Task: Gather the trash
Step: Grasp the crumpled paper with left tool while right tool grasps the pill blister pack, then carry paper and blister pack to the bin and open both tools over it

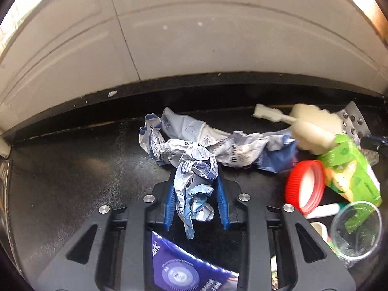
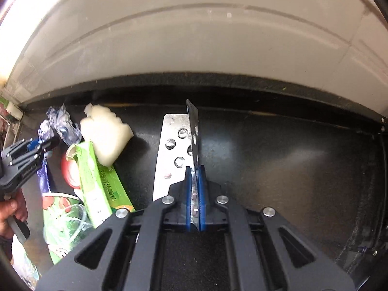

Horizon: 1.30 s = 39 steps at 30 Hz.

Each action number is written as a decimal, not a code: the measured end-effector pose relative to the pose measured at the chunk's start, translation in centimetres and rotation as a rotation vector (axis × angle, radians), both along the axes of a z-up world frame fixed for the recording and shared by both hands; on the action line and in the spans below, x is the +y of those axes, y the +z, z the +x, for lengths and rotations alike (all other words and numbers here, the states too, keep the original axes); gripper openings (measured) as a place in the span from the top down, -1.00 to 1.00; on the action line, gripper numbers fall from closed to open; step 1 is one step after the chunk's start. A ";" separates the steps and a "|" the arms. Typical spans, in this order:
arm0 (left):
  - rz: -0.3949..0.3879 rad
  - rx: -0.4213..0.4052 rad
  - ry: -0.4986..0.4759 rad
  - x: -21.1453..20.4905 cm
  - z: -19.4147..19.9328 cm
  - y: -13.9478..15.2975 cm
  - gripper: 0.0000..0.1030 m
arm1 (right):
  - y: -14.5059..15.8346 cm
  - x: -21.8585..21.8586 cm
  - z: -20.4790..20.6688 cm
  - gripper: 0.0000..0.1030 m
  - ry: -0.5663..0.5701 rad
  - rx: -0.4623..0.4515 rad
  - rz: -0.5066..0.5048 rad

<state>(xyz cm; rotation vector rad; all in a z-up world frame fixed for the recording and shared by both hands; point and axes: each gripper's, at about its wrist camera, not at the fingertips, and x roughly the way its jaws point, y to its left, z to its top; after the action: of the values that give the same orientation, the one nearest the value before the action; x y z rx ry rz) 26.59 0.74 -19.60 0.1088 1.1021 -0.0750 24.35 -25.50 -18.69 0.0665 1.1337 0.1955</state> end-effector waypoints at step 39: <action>0.013 -0.173 0.463 15.1 -36.5 13.6 0.45 | 11.2 32.9 -25.4 0.88 0.755 -0.149 0.099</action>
<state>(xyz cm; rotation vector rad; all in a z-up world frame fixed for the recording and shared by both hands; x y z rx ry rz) -9.87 15.85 -5.95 -0.1277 0.9319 0.3505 -1.01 7.39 -7.50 -0.2905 0.9562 0.9134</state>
